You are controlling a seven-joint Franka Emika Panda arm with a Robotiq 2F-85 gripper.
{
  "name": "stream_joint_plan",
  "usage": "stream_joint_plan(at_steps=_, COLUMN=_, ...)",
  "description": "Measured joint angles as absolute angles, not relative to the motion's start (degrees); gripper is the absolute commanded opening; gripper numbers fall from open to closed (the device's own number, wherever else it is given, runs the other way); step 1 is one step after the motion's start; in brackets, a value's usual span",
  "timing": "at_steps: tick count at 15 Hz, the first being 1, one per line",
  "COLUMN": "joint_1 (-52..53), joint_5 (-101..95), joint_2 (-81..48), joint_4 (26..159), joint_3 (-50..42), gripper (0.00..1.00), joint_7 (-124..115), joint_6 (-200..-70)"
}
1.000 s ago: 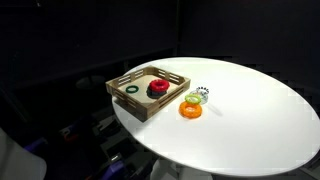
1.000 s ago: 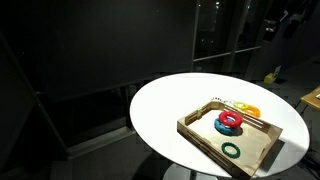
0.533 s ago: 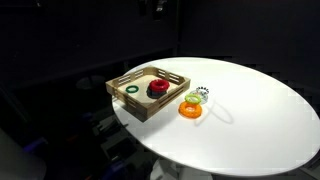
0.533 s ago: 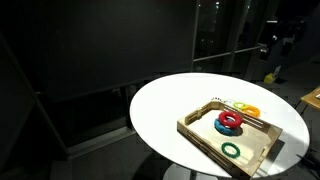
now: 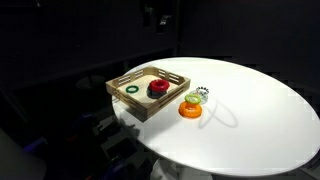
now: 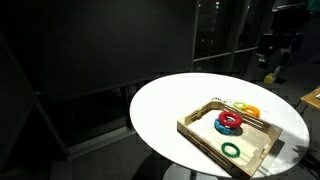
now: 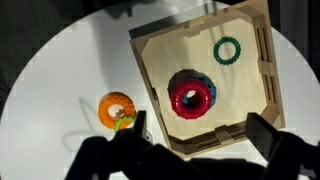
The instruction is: Put the yellow ring on top of the red ring
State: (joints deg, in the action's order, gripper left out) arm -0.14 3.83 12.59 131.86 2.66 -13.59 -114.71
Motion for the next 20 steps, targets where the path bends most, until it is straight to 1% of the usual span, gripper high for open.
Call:
stream_joint_plan(at_steps=6, joint_1=-0.1, joint_5=3.5, joint_2=12.6, joint_4=132.0, joint_3=2.7, gripper=1.0, joint_7=-14.4, joint_6=-115.4)
stream_joint_plan(at_steps=14, joint_1=-2.0, joint_5=0.1, joint_2=11.1, joint_4=131.9, joint_3=2.6, gripper=1.0, joint_7=-24.3, joint_6=-123.8)
stream_joint_plan(at_steps=20, joint_1=-3.7, joint_5=-0.1, joint_2=6.7, joint_4=131.5, joint_3=1.0, gripper=1.0, joint_7=-27.3, joint_6=-127.9)
